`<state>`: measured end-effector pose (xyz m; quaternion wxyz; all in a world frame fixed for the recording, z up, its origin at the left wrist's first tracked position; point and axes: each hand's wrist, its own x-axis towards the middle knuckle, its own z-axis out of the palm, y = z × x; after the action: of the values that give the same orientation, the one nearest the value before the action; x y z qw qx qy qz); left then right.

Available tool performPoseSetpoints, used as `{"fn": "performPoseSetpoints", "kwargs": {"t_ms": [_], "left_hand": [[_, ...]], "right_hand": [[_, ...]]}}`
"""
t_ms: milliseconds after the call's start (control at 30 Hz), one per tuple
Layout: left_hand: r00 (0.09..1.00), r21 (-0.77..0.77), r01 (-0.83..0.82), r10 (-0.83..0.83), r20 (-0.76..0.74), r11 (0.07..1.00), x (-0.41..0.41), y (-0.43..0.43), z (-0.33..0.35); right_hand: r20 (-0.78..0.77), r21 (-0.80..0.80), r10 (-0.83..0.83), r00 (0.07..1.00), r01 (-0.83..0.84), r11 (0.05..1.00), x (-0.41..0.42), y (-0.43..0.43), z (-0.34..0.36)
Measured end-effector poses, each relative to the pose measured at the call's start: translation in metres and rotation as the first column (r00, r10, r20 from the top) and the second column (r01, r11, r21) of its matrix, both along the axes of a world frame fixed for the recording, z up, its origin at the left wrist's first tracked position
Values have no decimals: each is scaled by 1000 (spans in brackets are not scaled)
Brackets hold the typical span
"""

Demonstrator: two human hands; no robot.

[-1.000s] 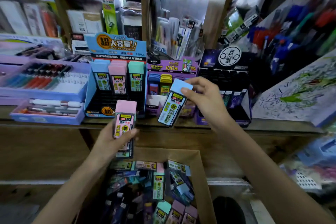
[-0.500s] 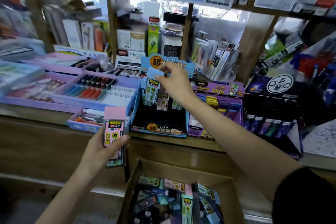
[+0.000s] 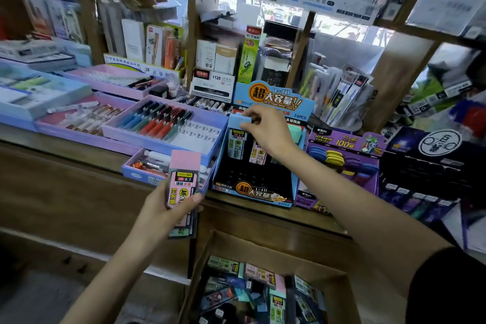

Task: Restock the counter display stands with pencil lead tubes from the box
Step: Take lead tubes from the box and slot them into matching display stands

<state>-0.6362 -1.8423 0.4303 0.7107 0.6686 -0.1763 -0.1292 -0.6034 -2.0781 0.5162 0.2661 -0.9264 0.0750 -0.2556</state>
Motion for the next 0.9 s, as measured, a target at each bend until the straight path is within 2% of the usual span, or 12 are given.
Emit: {"fn": "performPoseSetpoints", "kwargs": {"t_ms": [167, 367, 400, 433, 500, 567, 600, 800, 900], "left_hand": [[1000, 13, 7, -7, 5, 1000, 2, -3, 0], [999, -19, 39, -40, -9, 999, -3, -12, 5], [999, -19, 42, -42, -9, 999, -4, -15, 6], [999, -17, 42, -42, -7, 999, -5, -18, 7], [999, -16, 48, -48, -5, 999, -7, -22, 9], [998, -17, 65, -65, -14, 998, -10, -28, 11], [997, -18, 73, -74, -19, 997, -11, -30, 12], [994, 22, 110, -110, -9, 994, -19, -43, 12], [993, 28, 120, -120, -2, 992, -23, -48, 13]], "right_hand": [[30, -258, -40, 999, 47, 965, 7, -6, -15], [21, -419, -37, 999, 42, 907, -3, -11, -11], [35, -406, -17, 999, 30, 913, -8, -7, -8], [44, -339, 27, 999, -11, 941, -16, -2, -5], [9, -50, 178, 984, -177, 983, -37, 14, -2], [-55, 256, 332, 942, -308, 916, -59, 32, -2], [-81, 343, 367, 927, -320, 883, -68, 38, -4], [-59, 547, 289, 955, -211, 810, -91, 43, -16], [-61, 570, 259, 964, -180, 801, -96, 39, -17]]}}
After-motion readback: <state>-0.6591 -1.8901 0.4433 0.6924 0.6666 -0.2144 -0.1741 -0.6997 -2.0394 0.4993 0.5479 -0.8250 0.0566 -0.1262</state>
